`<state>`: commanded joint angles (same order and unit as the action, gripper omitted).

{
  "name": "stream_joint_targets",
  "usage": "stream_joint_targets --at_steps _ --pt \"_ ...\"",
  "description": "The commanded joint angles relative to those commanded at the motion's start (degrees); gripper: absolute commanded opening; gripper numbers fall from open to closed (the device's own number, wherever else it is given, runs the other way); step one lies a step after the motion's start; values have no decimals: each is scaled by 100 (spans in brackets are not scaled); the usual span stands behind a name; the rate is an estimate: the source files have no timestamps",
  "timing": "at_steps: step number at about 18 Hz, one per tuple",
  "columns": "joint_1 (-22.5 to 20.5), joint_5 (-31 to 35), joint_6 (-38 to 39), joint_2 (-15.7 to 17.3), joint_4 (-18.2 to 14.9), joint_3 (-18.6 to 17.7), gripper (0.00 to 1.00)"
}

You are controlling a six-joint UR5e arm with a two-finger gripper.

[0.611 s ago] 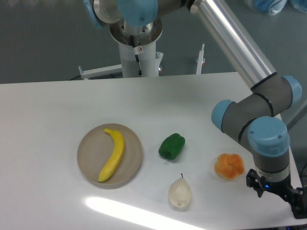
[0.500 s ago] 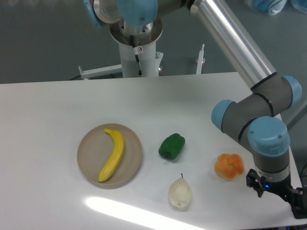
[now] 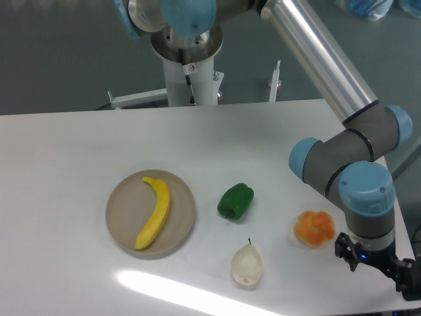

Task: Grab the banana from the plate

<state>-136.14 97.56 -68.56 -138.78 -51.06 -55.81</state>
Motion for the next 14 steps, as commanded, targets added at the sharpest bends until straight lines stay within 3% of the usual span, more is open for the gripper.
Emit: stream_joint_targets --at_steps 4,9,14 --pt "131 -44 430 175 0 -272 100" --pt "176 -307 1071 1114 -53 -1097 100" --pt "535 -369 2424 1906 -88 -1888 100"
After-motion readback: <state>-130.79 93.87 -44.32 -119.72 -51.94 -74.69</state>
